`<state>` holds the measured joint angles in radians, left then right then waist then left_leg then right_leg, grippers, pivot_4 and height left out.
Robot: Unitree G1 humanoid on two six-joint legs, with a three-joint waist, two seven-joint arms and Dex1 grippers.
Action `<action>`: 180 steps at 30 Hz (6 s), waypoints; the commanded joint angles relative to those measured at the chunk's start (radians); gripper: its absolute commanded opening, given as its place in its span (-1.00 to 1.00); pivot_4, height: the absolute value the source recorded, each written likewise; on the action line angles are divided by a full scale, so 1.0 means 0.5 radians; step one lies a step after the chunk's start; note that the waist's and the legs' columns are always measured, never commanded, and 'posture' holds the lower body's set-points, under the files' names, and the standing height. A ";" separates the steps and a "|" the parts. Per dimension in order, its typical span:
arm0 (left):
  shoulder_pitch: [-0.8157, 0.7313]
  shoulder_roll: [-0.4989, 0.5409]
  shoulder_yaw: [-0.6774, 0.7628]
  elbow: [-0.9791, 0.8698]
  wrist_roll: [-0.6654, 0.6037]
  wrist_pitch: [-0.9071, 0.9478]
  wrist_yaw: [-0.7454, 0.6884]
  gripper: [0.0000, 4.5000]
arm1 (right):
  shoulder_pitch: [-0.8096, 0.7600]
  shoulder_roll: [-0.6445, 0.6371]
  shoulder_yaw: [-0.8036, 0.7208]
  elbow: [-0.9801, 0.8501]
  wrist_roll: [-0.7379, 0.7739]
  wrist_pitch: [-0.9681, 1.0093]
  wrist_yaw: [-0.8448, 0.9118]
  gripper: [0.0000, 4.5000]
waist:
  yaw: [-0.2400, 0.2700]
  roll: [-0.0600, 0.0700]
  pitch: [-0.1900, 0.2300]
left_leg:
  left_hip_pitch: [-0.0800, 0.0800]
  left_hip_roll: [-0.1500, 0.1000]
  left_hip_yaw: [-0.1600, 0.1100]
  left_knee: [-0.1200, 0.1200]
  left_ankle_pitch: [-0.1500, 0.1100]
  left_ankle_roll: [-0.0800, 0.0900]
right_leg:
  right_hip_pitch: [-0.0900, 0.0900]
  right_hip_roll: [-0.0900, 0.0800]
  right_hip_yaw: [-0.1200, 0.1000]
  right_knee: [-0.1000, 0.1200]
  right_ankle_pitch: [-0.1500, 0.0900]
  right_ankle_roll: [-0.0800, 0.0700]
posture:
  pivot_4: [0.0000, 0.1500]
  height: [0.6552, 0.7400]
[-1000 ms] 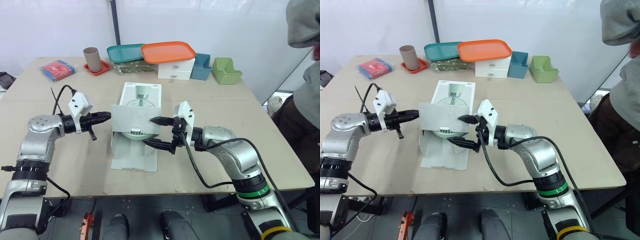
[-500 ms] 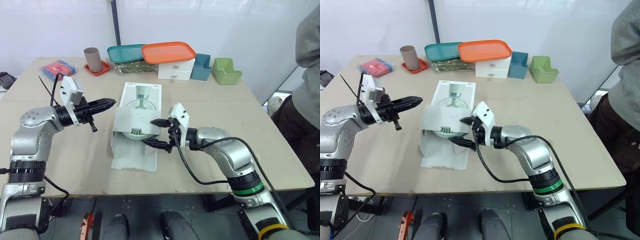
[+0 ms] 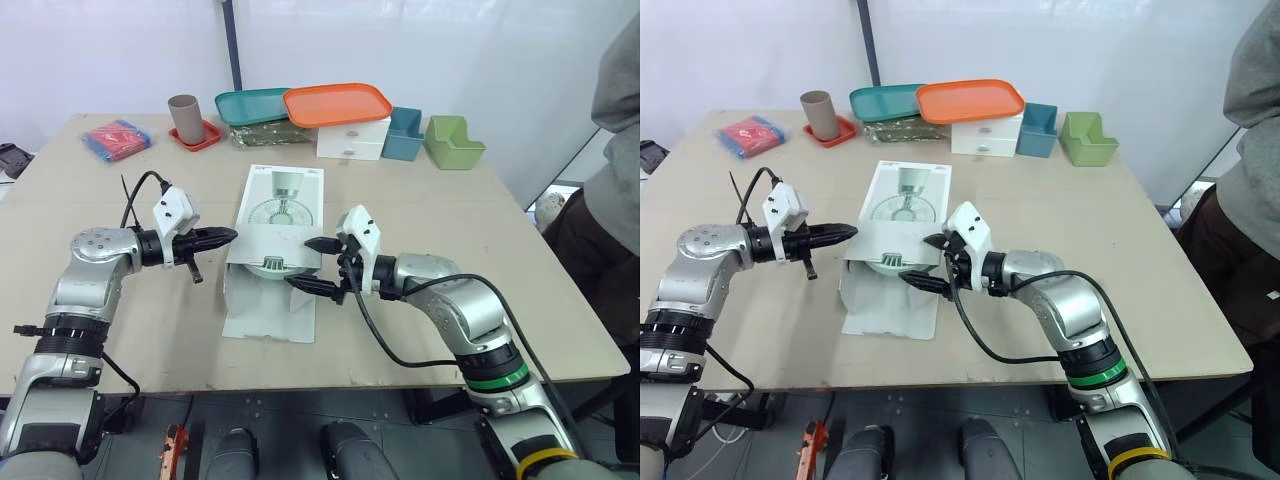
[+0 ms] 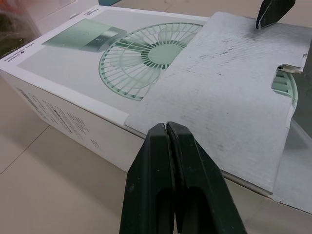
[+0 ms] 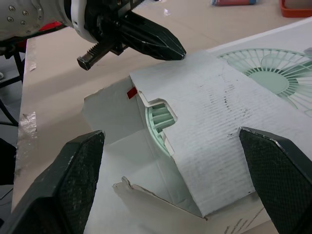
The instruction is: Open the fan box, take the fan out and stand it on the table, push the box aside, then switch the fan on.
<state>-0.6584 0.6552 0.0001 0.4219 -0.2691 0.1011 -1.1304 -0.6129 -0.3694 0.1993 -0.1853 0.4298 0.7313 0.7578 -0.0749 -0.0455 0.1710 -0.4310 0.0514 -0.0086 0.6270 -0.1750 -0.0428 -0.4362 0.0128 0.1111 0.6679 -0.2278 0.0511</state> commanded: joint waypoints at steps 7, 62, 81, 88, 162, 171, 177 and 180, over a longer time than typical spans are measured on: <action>-0.063 -0.016 0.007 0.069 0.062 -0.109 0.001 -0.95 | -0.227 -0.064 0.039 -0.304 0.139 0.371 -0.015 1.00 | 0.000 0.000 0.000 | 0.000 0.000 0.000 -0.001 0.000 0.000 | 0.000 0.000 -0.001 0.000 -0.001 -0.001 | 1.00 1.00; -0.116 -0.144 -0.019 0.199 0.204 -0.317 0.065 -0.95 | -0.087 -0.583 0.353 -0.108 -0.373 0.072 0.342 1.00 | 0.007 0.000 0.000 | 0.000 0.000 0.001 0.002 0.000 0.000 | 0.001 -0.001 0.000 0.000 0.000 0.001 | 1.00 1.00; -0.091 -0.165 -0.038 0.215 0.231 -0.355 0.100 -0.95 | -0.139 -0.230 0.249 -0.088 -0.330 0.173 0.169 1.00 | -0.002 0.000 0.000 | 0.002 0.000 0.001 0.002 0.001 0.001 | 0.001 0.000 0.000 0.001 0.002 0.000 | 1.00 1.00; -0.095 -0.159 -0.035 0.222 0.243 -0.362 0.097 -0.95 | -0.121 -0.256 0.256 -0.070 -0.346 0.144 0.200 1.00 | -0.003 0.000 0.000 | 0.002 0.000 0.001 0.002 0.001 0.001 | 0.001 0.000 0.000 0.001 0.002 0.000 | 1.00 1.00; 0.223 0.049 0.033 -0.718 -0.188 0.239 -0.128 -1.00 | -0.376 0.135 0.212 0.497 -0.510 -0.063 -0.132 -0.99 | -0.004 0.001 -0.001 | 0.002 0.001 0.001 -0.004 0.001 0.002 | 0.000 0.001 0.000 0.002 -0.001 -0.002 | 1.00 1.00; 0.485 0.424 -0.091 -1.138 -0.216 0.490 -0.418 -1.00 | -0.398 0.157 0.215 0.551 -0.537 -0.113 -0.117 -0.99 | -0.013 0.001 -0.001 | 0.004 0.003 0.001 -0.006 0.001 0.002 | -0.001 0.001 0.000 0.001 -0.002 -0.006 | 1.00 1.00; 0.607 0.635 -0.139 -1.173 -0.045 0.405 -0.439 -1.00 | -0.405 0.181 0.215 0.582 -0.551 -0.151 -0.113 -0.99 | -0.018 0.001 -0.001 | 0.005 0.004 0.002 -0.009 0.001 0.002 | -0.002 0.001 -0.001 0.002 -0.009 -0.017 | 1.00 1.00; 0.555 0.606 -0.147 -1.020 0.120 0.241 -0.291 -1.00 | -0.398 0.188 0.223 0.583 -0.553 -0.170 -0.102 -0.99 | -0.016 0.001 -0.001 | 0.005 0.003 0.002 -0.009 0.001 0.002 | -0.002 0.000 -0.001 0.001 -0.009 -0.017 | 1.00 1.00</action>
<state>-0.3556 0.9579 -0.0813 -0.1167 -0.2543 0.2740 -1.3181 -0.8073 -0.2777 0.3028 0.0946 0.1594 0.6487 0.6998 -0.0828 -0.0448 0.1707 -0.4287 0.0531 -0.0074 0.6230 -0.1745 -0.0420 -0.4371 0.0129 0.1104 0.6687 -0.2321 0.0429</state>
